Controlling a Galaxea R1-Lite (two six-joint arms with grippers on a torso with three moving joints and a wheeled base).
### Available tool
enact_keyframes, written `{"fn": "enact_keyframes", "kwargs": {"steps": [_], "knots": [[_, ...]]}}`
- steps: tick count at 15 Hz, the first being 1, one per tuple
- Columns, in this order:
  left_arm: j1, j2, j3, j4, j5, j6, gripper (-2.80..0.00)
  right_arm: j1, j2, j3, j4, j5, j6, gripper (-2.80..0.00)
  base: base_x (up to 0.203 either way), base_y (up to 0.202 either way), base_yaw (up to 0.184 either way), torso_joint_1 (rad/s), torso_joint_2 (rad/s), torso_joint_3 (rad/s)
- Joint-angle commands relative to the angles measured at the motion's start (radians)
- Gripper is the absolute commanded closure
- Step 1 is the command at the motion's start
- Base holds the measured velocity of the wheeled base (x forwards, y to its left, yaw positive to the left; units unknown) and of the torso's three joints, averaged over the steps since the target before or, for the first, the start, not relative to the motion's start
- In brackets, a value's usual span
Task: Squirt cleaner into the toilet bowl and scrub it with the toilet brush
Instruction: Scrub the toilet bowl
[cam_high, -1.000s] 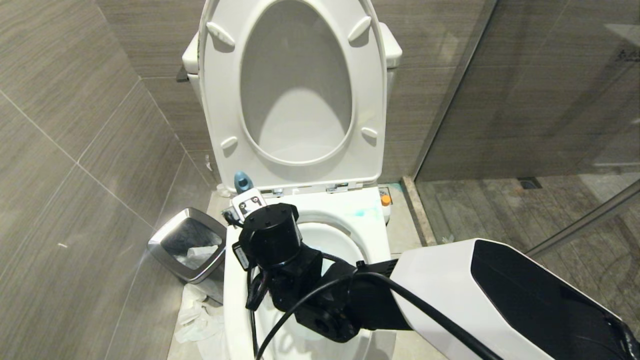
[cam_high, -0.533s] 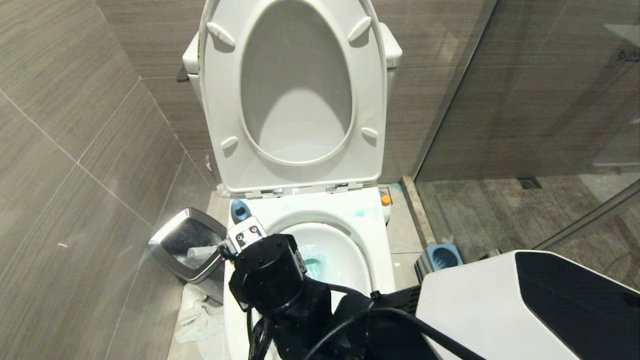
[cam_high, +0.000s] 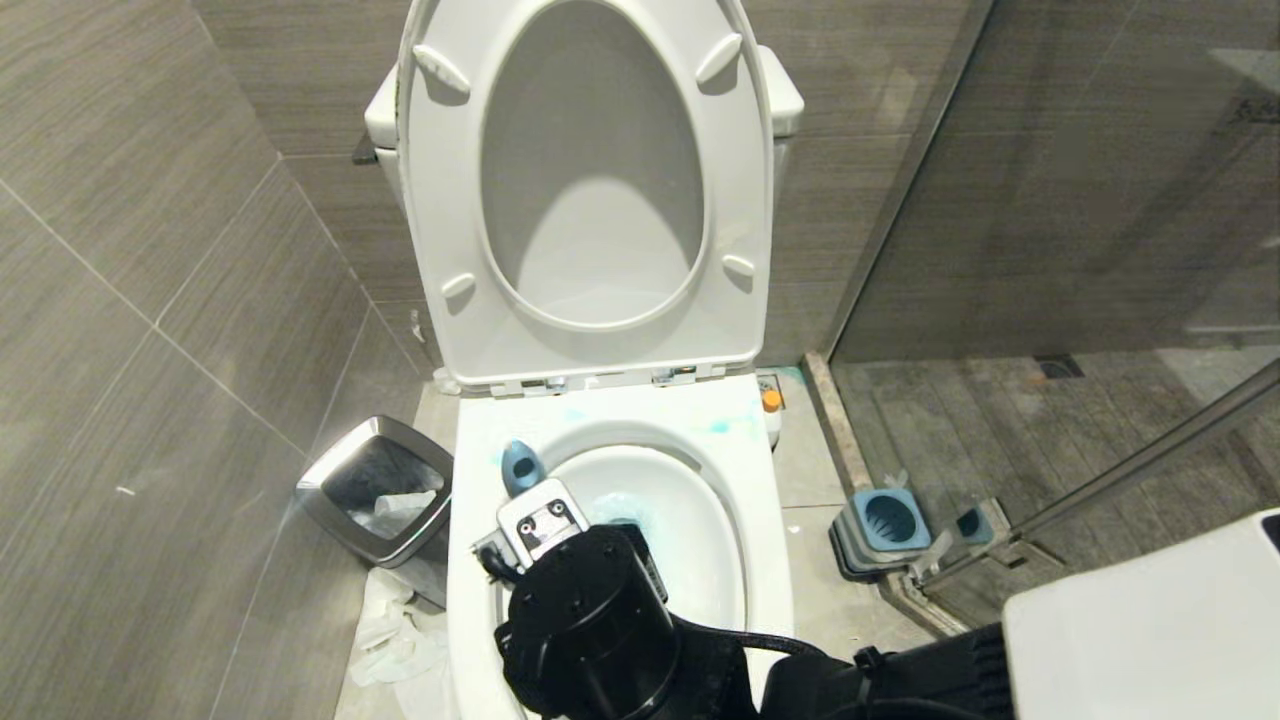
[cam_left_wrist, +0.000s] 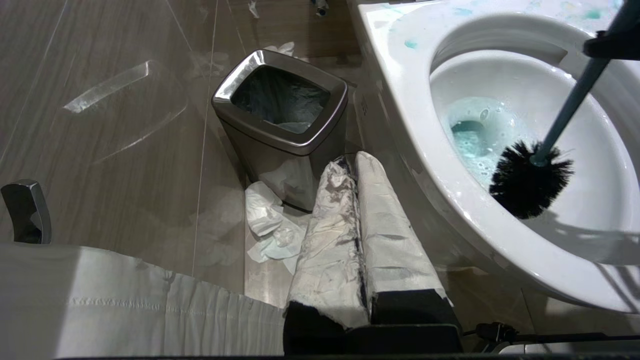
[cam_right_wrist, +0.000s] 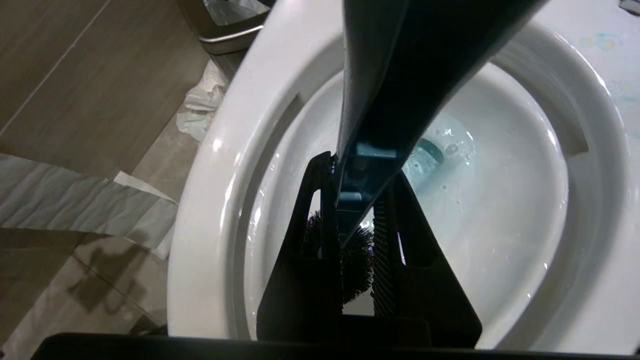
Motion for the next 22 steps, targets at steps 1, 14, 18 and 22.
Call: {"fn": "enact_keyframes", "kwargs": {"steps": [1, 14, 18, 22], "knots": [[-0.001, 0.001, 0.000, 0.000, 0.000, 0.000, 0.00, 0.003, -0.055, 0.097, -0.041, -0.011, 0.003, 0.00, 0.000, 0.000, 0.000, 0.000, 0.00, 0.000], [-0.001, 0.001, 0.000, -0.001, 0.000, 0.013, 0.00, -0.171, -0.177, 0.327, -0.147, -0.025, 0.007, 0.00, 0.000, 0.000, 0.000, 0.000, 0.00, 0.000], [-0.001, 0.001, 0.000, 0.000, 0.000, 0.013, 0.00, -0.242, -0.138, 0.252, -0.147, -0.007, 0.001, 0.00, 0.000, 0.000, 0.000, 0.000, 0.00, 0.000], [-0.001, 0.001, 0.000, -0.001, 0.000, 0.013, 0.00, -0.290, -0.045, 0.070, -0.146, 0.000, -0.050, 0.00, 0.000, 0.000, 0.000, 0.000, 0.00, 0.000]]}}
